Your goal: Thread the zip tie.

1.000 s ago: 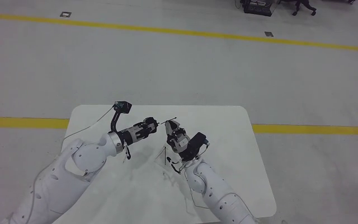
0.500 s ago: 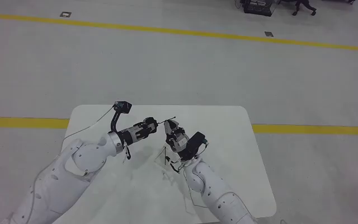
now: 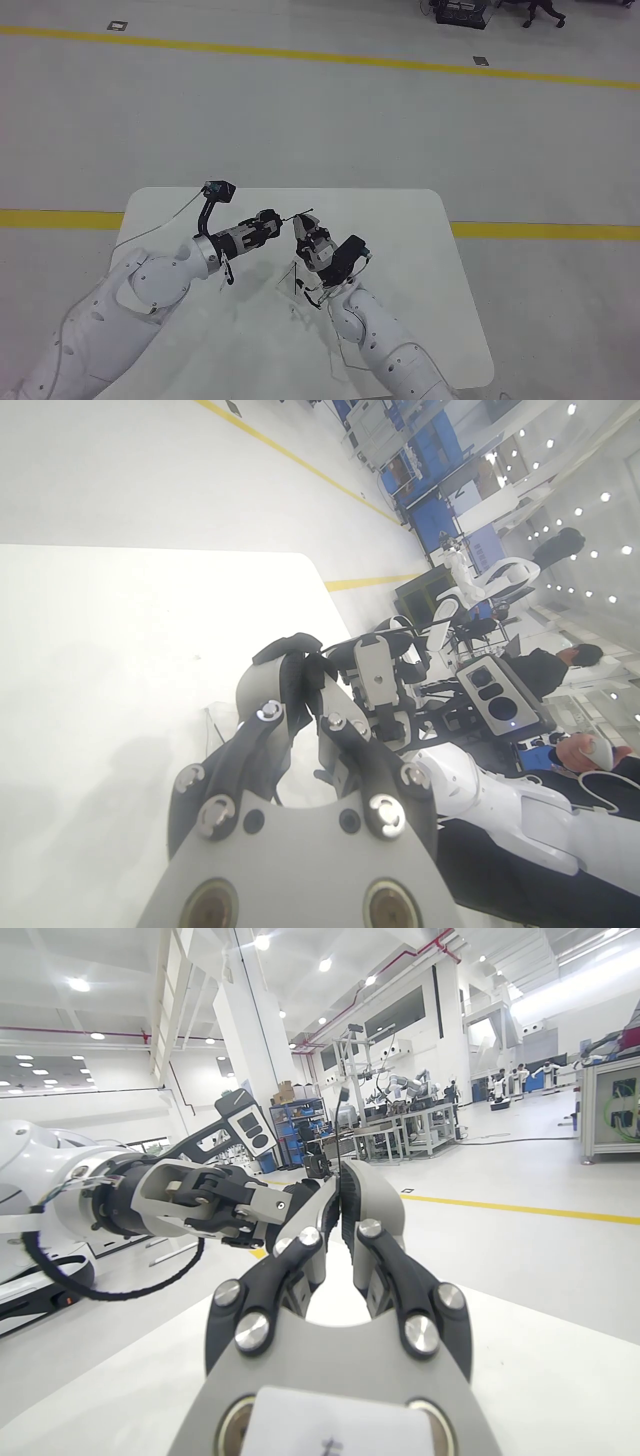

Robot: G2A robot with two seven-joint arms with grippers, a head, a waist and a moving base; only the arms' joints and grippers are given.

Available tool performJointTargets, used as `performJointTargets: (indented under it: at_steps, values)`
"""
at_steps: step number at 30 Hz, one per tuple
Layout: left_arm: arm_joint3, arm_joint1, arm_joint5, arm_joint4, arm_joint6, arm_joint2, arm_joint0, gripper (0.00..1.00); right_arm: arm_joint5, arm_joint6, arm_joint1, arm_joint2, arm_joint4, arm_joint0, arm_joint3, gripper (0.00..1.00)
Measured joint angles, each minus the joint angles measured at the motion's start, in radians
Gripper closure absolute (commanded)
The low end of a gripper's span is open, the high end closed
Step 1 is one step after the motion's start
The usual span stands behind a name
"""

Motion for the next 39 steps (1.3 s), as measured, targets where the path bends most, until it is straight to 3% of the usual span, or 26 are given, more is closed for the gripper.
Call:
performJointTargets:
  at_steps: [39]
  values:
    - [0.0, 0.0, 0.0, 0.0, 0.0, 0.0, 0.0, 1.0, -0.017, -0.019, -0.005, 0.014, -0.01, -0.01, -0.003, 1.0]
